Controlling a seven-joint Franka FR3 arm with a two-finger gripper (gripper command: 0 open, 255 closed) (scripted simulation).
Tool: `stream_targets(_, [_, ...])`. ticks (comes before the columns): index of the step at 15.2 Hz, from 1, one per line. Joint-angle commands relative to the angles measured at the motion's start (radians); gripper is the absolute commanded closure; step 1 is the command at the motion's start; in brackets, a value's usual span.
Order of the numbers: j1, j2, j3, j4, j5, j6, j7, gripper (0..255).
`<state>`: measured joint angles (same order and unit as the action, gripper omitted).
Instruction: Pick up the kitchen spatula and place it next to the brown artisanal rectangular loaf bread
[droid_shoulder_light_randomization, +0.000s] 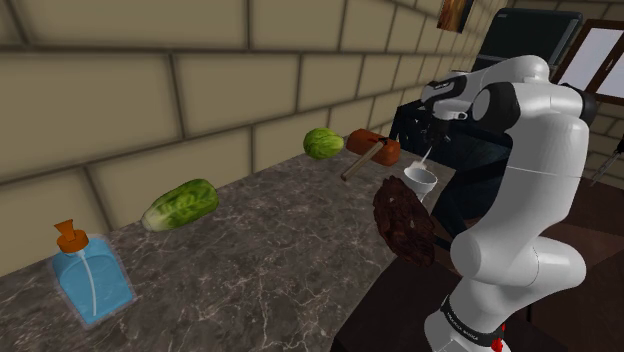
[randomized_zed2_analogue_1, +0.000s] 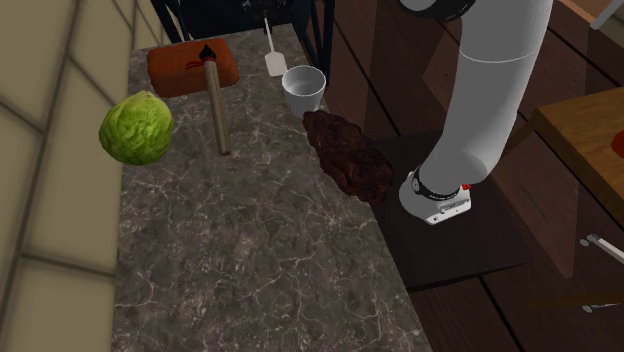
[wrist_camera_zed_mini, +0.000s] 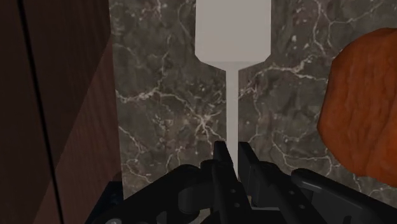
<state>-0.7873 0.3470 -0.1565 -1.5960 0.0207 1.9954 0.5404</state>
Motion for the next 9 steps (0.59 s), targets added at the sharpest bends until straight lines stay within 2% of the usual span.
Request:
stream_targets(1, [0.000, 0.006, 0.000, -0.017, 0.001, 0.023, 0.000, 255])
stream_targets(9, [-0.001, 0.038, 0.003, -0.080, 0.006, 0.118, -0.002, 255])
